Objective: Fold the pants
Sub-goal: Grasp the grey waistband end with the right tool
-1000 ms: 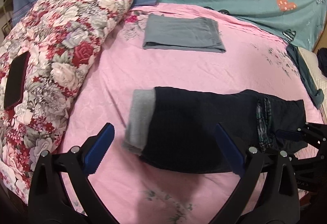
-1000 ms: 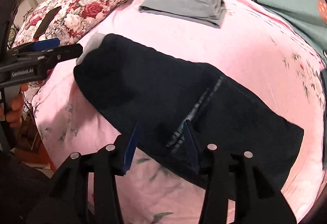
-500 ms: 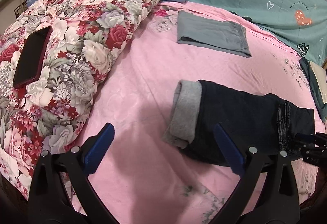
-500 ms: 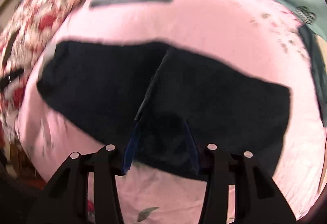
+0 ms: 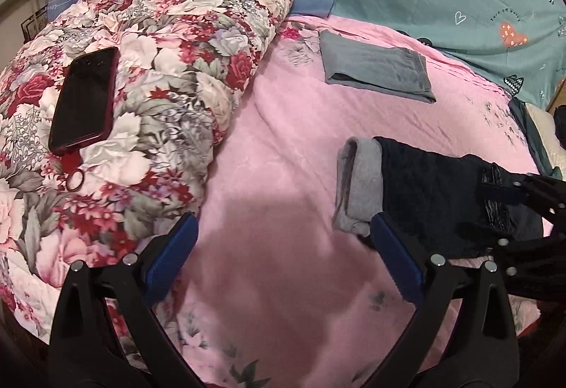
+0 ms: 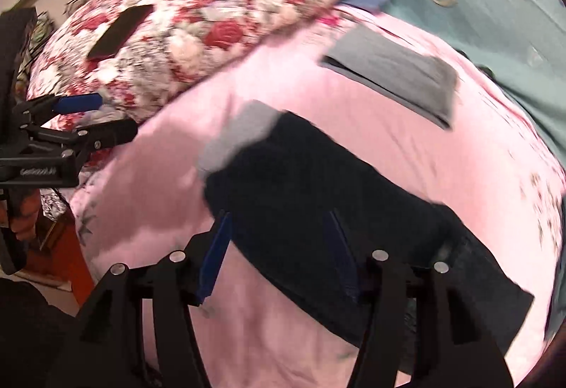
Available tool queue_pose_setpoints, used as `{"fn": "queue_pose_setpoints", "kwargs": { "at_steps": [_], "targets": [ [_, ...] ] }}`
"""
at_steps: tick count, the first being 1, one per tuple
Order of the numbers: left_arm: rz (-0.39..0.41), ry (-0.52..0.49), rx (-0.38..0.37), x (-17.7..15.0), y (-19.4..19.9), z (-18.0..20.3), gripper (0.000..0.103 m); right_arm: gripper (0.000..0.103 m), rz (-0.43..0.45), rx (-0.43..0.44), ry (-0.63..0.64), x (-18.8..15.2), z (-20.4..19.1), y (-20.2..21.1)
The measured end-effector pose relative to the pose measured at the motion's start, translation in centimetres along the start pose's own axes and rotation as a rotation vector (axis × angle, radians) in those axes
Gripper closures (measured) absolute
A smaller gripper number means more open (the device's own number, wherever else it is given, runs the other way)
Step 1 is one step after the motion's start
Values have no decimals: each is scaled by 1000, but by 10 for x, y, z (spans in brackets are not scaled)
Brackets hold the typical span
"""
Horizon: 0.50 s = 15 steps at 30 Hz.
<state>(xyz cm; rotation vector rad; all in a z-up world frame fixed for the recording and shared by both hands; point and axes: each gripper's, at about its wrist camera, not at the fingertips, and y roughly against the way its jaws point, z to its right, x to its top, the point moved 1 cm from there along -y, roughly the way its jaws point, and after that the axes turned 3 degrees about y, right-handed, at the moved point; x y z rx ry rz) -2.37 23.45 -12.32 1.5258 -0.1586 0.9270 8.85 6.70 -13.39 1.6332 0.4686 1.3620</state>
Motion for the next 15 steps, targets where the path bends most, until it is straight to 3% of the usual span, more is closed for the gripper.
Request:
{"fn": "queue_pose_setpoints", "kwargs": {
  "at_steps": [7, 12, 15],
  "targets": [
    [23, -51, -13, -6, 10, -5, 4, 46, -1, -9, 133, 21, -48, -30],
    [25, -40, -17, -8, 6, -11, 4, 46, 5, -98, 265, 27, -72, -55],
    [17, -46, 10, -7, 1, -16, 3, 46, -19, -103, 272, 25, -74, -66]
  ]
}}
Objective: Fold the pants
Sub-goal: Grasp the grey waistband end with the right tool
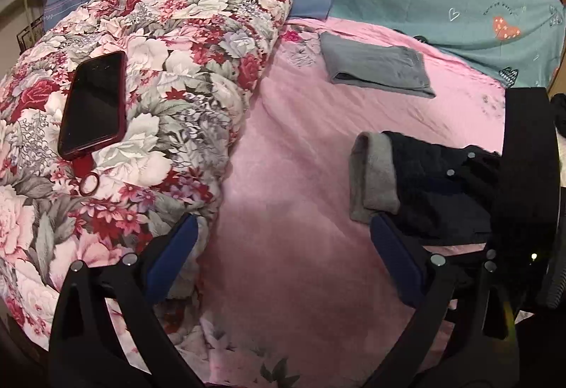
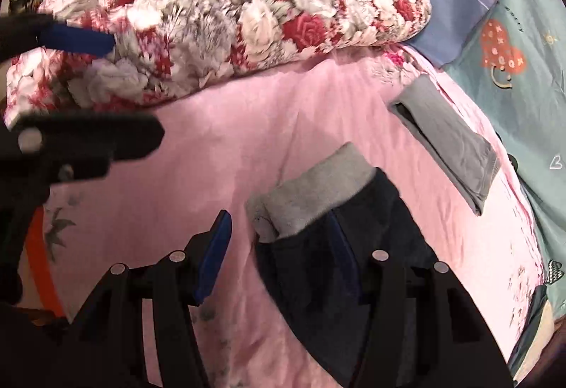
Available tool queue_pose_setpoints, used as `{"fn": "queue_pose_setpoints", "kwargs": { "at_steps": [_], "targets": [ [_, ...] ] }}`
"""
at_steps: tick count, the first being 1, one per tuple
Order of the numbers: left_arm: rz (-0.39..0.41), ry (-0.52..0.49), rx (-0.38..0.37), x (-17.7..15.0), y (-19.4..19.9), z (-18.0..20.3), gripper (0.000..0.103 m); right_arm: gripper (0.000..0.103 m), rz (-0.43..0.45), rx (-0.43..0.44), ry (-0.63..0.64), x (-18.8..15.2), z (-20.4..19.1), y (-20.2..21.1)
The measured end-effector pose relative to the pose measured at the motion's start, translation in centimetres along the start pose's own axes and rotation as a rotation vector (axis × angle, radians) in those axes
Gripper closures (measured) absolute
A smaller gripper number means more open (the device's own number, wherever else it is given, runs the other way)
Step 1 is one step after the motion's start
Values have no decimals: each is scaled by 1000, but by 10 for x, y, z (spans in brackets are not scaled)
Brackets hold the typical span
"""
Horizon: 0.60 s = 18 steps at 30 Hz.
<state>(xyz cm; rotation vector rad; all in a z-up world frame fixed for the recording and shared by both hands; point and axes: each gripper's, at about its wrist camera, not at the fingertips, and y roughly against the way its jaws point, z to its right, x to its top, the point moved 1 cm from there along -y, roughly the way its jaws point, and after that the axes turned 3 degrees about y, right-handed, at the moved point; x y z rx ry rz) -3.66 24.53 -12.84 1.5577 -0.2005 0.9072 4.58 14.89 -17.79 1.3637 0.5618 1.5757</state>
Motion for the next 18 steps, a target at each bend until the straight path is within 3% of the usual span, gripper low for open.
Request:
{"fn": "queue_pose_setpoints", "kwargs": {
  "at_steps": [3, 8, 10, 12, 14, 18],
  "targets": [
    [1, -1, -10, 1, -1, -7, 3, 50, -15, 13, -4, -7, 0, -5],
    [-2, 15, -36, 10, -2, -17, 3, 50, -33, -56, -2, -14, 1, -22],
    [2, 25, -63, 19, -3, -20, 3, 56, -33, -76, 14, -16, 0, -29],
    [8, 39, -109, 30, -4, -20, 3, 73, -18, -96, 27, -18, -2, -28],
    [18, 58, -182, 46, -7, -17, 3, 82, 0, -104, 20, -20, 0, -22],
    [-4, 113, -392, 80, -30, -4, 6, 85, 55, -162, -9, -23, 3, -3]
  ]
}}
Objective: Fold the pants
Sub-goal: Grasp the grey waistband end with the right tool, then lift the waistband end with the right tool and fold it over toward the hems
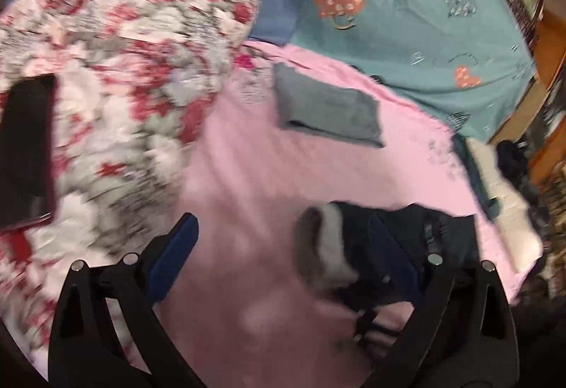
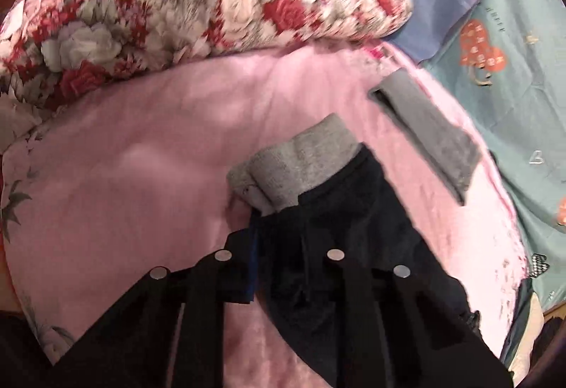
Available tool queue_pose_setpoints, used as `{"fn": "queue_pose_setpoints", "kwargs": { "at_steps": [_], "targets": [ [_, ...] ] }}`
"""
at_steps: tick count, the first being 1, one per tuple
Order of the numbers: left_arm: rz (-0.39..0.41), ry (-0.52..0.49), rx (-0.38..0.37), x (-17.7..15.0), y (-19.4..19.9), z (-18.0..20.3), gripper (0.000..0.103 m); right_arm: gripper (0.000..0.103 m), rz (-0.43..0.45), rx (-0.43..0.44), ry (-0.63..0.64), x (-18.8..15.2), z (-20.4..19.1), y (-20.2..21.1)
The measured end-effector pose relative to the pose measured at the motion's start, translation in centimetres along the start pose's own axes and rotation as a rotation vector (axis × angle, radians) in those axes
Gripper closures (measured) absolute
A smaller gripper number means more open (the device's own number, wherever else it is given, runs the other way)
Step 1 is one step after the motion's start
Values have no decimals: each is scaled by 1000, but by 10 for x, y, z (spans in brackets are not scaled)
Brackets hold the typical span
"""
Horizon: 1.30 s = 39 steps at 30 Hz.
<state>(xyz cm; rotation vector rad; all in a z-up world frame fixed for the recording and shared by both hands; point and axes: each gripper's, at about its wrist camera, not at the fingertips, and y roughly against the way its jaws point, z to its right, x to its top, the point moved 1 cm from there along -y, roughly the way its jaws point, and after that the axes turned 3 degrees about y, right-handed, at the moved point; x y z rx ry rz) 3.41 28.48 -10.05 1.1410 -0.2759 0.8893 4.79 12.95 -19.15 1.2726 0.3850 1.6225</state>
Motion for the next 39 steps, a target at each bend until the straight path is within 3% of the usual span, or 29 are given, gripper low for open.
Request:
{"fn": "queue_pose_setpoints", "kwargs": {
  "at_steps": [3, 5, 9, 15, 17, 18, 19, 25, 33, 39],
  "targets": [
    [-111, 3, -134, 14, -41, 11, 12, 85, 18, -13, -34, -3, 3, 7],
    [-199, -3, -174, 17, -67, 18, 13, 85, 22, -18, -45, -6, 2, 8],
    [-394, -27, -163, 10, -121, 29, 13, 85, 36, -29, -81, -11, 2, 13],
    [-523, -43, -93, -8, -157, 36, 13, 85, 59, -36, -120, -16, 6, 18],
    [-530, -57, -82, -12, -162, 36, 25, 85, 65, -39, -125, -17, 7, 20],
    [-541, -50, -101, -14, -162, 38, 38, 85, 64, -38, -131, -18, 8, 20],
    [-542, -43, -111, -15, -162, 39, 44, 85, 65, -38, -136, -18, 9, 20],
    [-488, -30, -118, -7, -144, 53, 64, 85, 106, -48, -158, -19, 17, 33],
    [-371, -56, -201, 18, -106, 110, 65, 85, 194, -103, -291, -34, 66, 87],
    [-320, -184, -332, 27, -100, 209, 65, 85, 215, -181, -481, -78, 126, 134]
  ]
}}
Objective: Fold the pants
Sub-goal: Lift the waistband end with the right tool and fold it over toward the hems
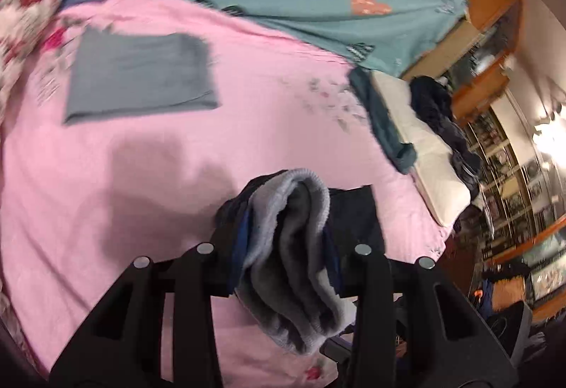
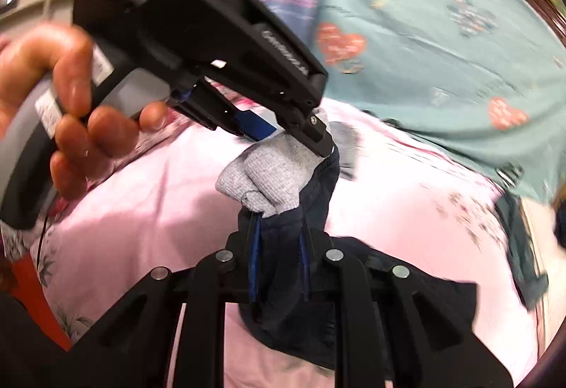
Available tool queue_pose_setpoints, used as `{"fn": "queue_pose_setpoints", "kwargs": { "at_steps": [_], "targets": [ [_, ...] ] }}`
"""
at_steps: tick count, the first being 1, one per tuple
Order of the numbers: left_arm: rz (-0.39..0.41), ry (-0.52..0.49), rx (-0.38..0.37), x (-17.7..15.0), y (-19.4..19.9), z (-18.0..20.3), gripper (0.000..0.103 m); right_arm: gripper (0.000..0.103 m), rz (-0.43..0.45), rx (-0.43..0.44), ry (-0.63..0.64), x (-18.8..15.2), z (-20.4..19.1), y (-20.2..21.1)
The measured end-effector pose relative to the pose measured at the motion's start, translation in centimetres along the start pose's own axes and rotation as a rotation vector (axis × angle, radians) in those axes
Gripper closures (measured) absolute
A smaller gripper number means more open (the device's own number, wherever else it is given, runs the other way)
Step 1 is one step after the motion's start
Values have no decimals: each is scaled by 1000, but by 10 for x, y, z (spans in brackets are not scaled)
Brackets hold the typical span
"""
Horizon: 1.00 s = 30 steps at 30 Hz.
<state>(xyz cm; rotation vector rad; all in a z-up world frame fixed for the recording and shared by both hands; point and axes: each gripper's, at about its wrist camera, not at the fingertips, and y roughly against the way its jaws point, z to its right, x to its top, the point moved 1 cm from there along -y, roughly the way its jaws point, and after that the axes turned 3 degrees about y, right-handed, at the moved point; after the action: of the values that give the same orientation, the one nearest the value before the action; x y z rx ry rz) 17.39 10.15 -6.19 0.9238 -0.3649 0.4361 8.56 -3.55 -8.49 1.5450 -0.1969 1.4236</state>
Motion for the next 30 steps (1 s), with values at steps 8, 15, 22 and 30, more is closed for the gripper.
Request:
{"fn": "queue_pose_setpoints", "kwargs": {
  "at_steps": [8, 15, 22, 30],
  "targets": [
    [-69, -96, -125, 11, -77, 94, 65, 85, -25, -168, -183, -34, 97, 36],
    [-131, -193, -86, -2, -160, 154, 65, 85, -96, -170, -388, -96, 171, 28],
    [-145, -261, 30, -25, -176, 168, 49, 74, -245, 98, -836, -185, 226, -5],
    [-58, -333, 198, -45, -123, 134, 40, 51, -269, 30, -839, -180, 256, 21]
  ]
}}
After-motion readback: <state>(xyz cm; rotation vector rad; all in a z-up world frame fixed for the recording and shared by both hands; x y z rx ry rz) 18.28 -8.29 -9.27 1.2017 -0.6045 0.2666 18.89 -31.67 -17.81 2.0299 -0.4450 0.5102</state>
